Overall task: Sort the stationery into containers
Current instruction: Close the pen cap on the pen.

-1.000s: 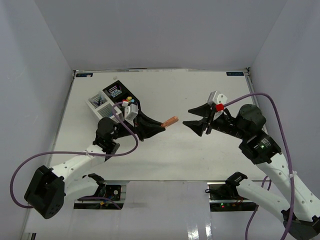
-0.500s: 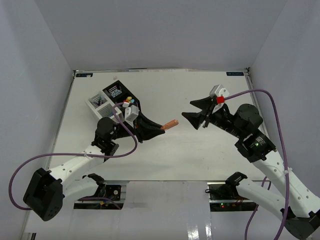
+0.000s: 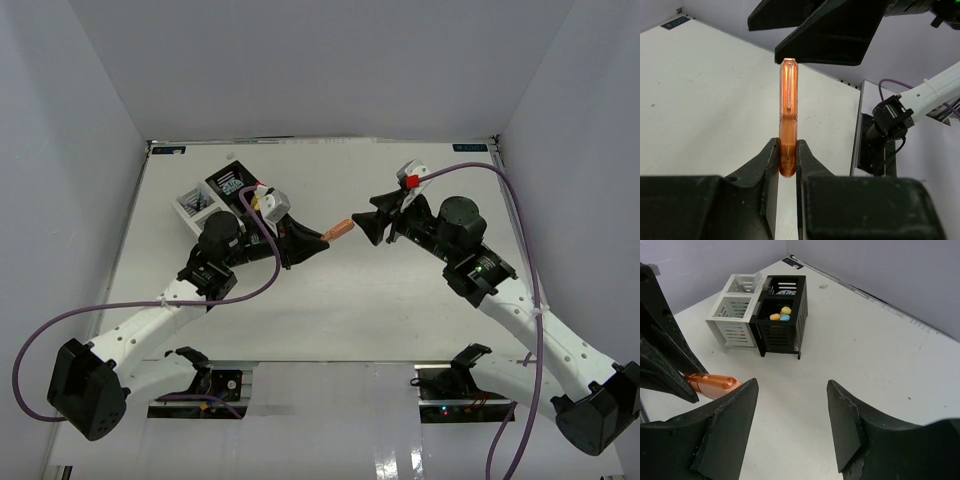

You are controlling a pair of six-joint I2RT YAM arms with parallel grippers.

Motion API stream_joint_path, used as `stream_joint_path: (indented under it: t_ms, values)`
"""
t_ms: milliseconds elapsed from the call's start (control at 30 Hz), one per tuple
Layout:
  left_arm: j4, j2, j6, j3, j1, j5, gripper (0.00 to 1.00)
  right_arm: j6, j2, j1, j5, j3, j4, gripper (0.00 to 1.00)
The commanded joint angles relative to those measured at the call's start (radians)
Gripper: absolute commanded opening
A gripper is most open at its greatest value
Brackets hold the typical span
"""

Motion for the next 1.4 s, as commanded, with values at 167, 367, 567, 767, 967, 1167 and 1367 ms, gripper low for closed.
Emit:
stream_joint_path:
  t_ms: [167, 367, 567, 767, 967, 1167, 1367]
  values:
    - [-0.109, -0.005, 0.021, 0.050, 0.004, -0.062, 0.00, 0.004, 0.045, 0.006, 0.050, -0.012, 0.133, 0.64]
    - [-0.108, 0.001, 0.016, 0.048, 0.004, -0.062, 0.00, 0.028, 0.065, 0.006, 0.036, -0.029, 0.161, 0.59]
    - [-0.103, 0.007, 0.009, 0.045, 0.004, -0.070, 0.00, 0.036, 0.062, 0.006, 0.044, -0.012, 0.147, 0.40]
    - [-0.096, 0.013, -0.002, 0.042, 0.004, -0.068, 0.00, 0.064, 0.078, 0.006, 0.001, -0.018, 0.151, 0.26]
    - [-0.093, 0.012, -0.002, 0.039, 0.004, -0.070, 0.00, 0.084, 0.092, 0.007, -0.030, -0.025, 0.168, 0.09]
    - [-0.091, 0.012, -0.005, 0.038, 0.004, -0.071, 0.00, 0.101, 0.098, 0.017, -0.048, -0.031, 0.180, 0.08]
    - [-0.090, 0.018, -0.022, 0.039, 0.004, -0.081, 0.00, 0.104, 0.108, 0.040, -0.048, -0.028, 0.184, 0.08]
